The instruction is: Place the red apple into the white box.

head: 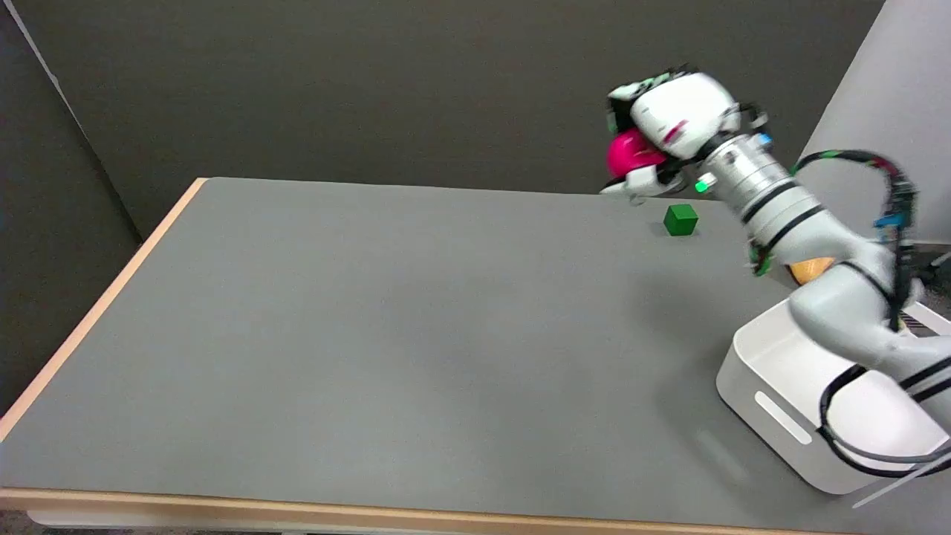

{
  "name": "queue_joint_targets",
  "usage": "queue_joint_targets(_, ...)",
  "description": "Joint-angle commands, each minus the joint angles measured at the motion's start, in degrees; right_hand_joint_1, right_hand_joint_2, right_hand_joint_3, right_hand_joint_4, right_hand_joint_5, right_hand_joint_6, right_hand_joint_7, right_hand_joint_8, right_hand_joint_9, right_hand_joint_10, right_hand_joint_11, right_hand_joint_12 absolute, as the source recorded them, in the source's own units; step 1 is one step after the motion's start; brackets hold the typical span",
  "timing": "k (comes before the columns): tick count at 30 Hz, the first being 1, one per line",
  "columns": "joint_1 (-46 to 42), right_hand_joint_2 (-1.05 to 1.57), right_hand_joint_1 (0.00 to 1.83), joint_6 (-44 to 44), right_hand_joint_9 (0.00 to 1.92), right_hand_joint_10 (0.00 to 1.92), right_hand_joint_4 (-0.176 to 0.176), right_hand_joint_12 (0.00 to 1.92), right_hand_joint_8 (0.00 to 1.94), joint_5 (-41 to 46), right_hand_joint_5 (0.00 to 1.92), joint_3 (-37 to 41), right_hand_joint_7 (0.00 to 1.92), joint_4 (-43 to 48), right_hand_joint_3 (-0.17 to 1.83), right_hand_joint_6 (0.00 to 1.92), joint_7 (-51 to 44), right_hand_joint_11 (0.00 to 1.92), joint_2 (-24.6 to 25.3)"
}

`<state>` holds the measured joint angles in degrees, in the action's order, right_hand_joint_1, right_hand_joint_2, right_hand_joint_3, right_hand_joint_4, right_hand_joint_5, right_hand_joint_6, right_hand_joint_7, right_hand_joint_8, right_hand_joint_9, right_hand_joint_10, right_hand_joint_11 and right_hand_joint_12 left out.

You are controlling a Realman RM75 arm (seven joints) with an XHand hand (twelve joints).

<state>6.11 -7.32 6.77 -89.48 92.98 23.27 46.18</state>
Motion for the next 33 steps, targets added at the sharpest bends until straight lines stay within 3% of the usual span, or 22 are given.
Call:
queue_joint_targets(1,-16.2,0.94,1.35,12.9,0.76,1.46,-0.155,1.68,1.27,4.4,0.70,30.8,0.87,9.9,0.57,1.63,-11.1,0.64,0.7)
queue_joint_targets(9,-31.9,0.97,1.35,-9.2,0.75,1.46,-0.152,1.65,1.26,25.7,0.69,44.2,0.87,9.2,0.51,1.61,-9.9,0.64,8.3)
queue_joint_targets(14,-42.1,0.94,1.35,-19.4,0.77,1.46,-0.153,1.67,1.26,27.0,0.70,47.0,0.89,10.6,0.56,1.61,-12.9,0.63,11.6)
queue_joint_targets(18,-48.1,0.92,1.35,-27.4,0.76,1.48,-0.151,1.66,1.30,28.1,0.69,46.6,0.87,10.2,0.61,1.64,-13.0,0.63,14.7)
queue_joint_targets(22,-51.2,0.96,1.35,-33.4,0.76,1.46,-0.144,1.66,1.26,27.7,0.69,45.1,0.88,8.4,0.53,1.60,-13.0,0.62,18.0)
queue_joint_targets(33,-51.3,0.95,1.35,-43.9,0.76,1.47,-0.143,1.67,1.26,35.0,0.70,36.7,0.88,-8.8,0.54,1.59,-12.7,0.62,18.4)
